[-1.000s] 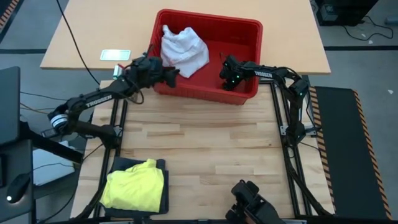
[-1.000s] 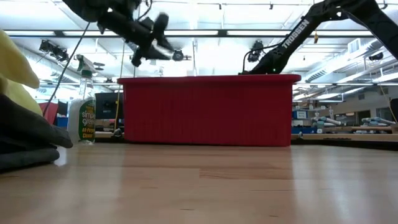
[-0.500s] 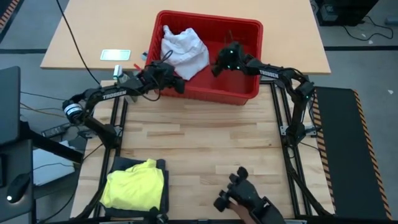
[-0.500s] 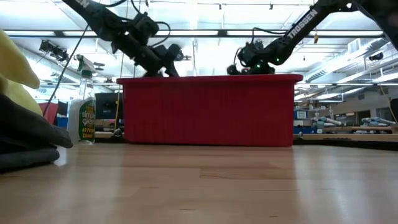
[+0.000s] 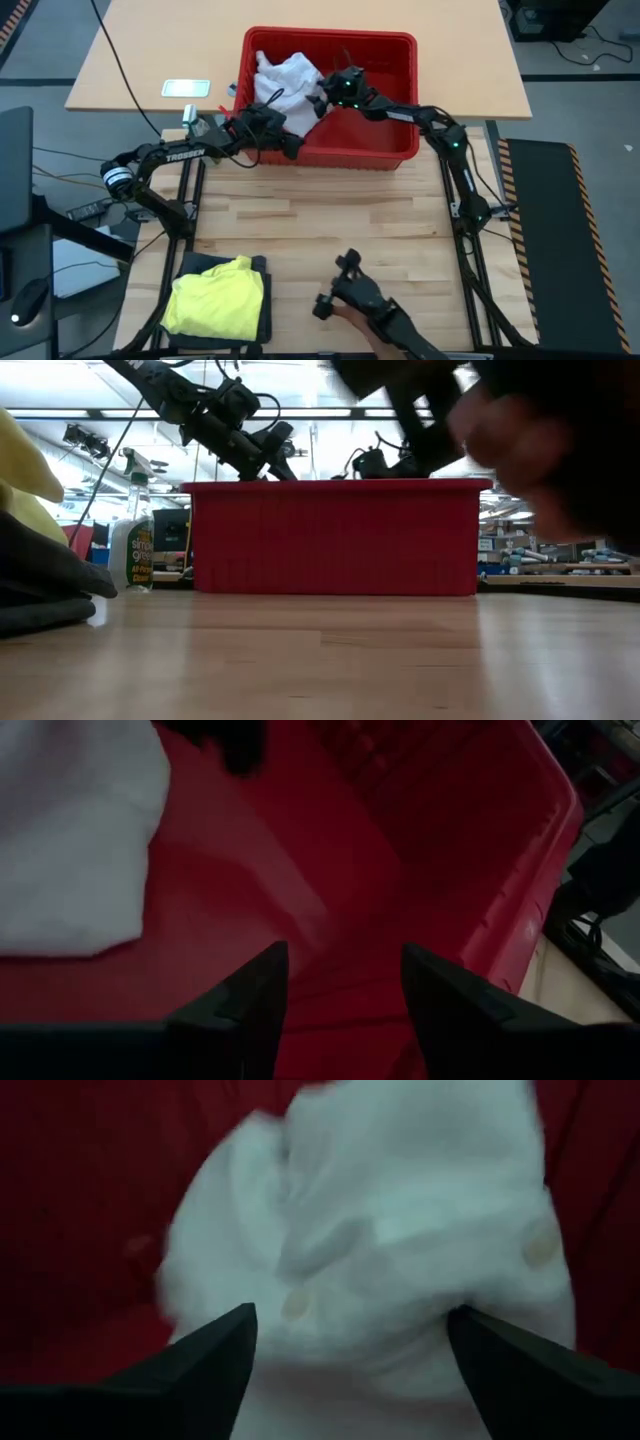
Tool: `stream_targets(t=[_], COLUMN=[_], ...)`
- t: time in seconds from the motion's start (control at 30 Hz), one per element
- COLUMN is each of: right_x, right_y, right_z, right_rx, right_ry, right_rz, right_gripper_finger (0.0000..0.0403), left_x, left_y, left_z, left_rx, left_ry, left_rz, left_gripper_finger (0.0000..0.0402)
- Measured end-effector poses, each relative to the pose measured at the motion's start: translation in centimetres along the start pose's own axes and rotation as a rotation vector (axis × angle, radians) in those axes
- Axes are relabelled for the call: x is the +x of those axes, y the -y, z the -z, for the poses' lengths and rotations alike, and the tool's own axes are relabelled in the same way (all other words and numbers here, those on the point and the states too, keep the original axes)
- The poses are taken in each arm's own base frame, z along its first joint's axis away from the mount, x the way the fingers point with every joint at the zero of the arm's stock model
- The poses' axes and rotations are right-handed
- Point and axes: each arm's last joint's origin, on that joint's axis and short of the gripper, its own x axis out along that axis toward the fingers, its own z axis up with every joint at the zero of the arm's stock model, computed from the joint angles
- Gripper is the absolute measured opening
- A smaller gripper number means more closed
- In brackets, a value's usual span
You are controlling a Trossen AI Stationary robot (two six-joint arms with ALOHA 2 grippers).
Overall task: Fold laundry
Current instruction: Remove the white polo shirt from the red bin
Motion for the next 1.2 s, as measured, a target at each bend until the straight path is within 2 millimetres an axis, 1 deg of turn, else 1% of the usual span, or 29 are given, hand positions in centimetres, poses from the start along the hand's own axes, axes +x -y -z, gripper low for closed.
stream_targets(t=[0.03, 0.13, 0.23, 0.27, 0.33, 0.4, 0.47, 0.5, 0.53, 0.6, 0.7, 0.8, 0.9, 1.0, 1.1, 1.2], right_x=[0.5, 2.1, 3.6, 4.0, 4.5, 4.7, 4.6, 4.5, 4.2, 3.4, 1.3, -1.6, -5.2, -9.3, -13.2, -16.8], right_y=[0.2, 0.7, 1.0, 1.1, 1.2, 1.2, 1.2, 1.2, 1.3, 1.4, 1.5, 1.5, 1.2, 0.5, -0.3, -1.0], right_z=[-0.4, -0.4, 0.6, 0.7, 0.8, 1.1, 1.4, 1.4, 1.0, -0.4, -4.0, -8.6, -13.4, -17.9, -21.1, -23.2], right_rx=[0.005, 0.030, 0.059, 0.065, 0.073, 0.090, 0.132, 0.144, 0.150, 0.159, 0.133, 0.078, 0.016, -0.045, -0.068, -0.081], right_ry=[0.013, 0.004, -0.054, -0.078, -0.126, -0.182, -0.249, -0.271, -0.280, -0.274, -0.231, -0.145, -0.038, 0.070, 0.136, 0.161], right_rz=[0.023, 0.059, 0.074, 0.081, 0.096, 0.094, 0.082, 0.067, 0.055, 0.054, 0.056, 0.047, 0.040, 0.027, 0.013, -0.006], right_gripper_finger=[0.0338, 0.0338, 0.0310, 0.0291, 0.0238, 0.0164, 0.0076, 0.0041, 0.0027, 0.0025, 0.0023, 0.0023, 0.0023, 0.0023, 0.0023, 0.0023], left_x=[0.0, 0.0, 0.0, 0.0, 0.0, 0.0, -0.2, -0.4, -0.6, -1.2, -2.3, -3.8, -5.8, -6.9, -8.2, -8.8], left_y=[0.0, 0.0, -0.1, -0.1, -0.1, -0.1, -0.2, -0.3, -0.4, -0.7, -1.4, -1.9, -1.9, -1.9, -1.1, -0.1], left_z=[0.0, 0.0, 0.0, 0.0, 0.0, 0.0, -0.1, -0.2, -0.4, -0.7, -1.2, -2.0, -3.3, -3.7, -4.3, -4.3], left_rx=[0.000, -0.004, -0.036, -0.050, -0.072, -0.071, -0.064, -0.058, -0.051, -0.028, 0.009, 0.022, 0.044, 0.087, 0.150, 0.171], left_ry=[0.000, -0.001, -0.002, -0.003, -0.003, -0.002, 0.004, 0.008, 0.015, 0.029, 0.059, 0.117, 0.210, 0.255, 0.322, 0.353], left_rz=[0.001, 0.003, 0.000, -0.001, -0.004, -0.004, -0.006, -0.007, -0.007, -0.012, -0.054, -0.092, -0.103, -0.139, -0.128, -0.098], left_gripper_finger=[0.0197, 0.0197, 0.0197, 0.0197, 0.0197, 0.0197, 0.0197, 0.0197, 0.0197, 0.0197, 0.0197, 0.0197, 0.0197, 0.0197, 0.0197, 0.0197])
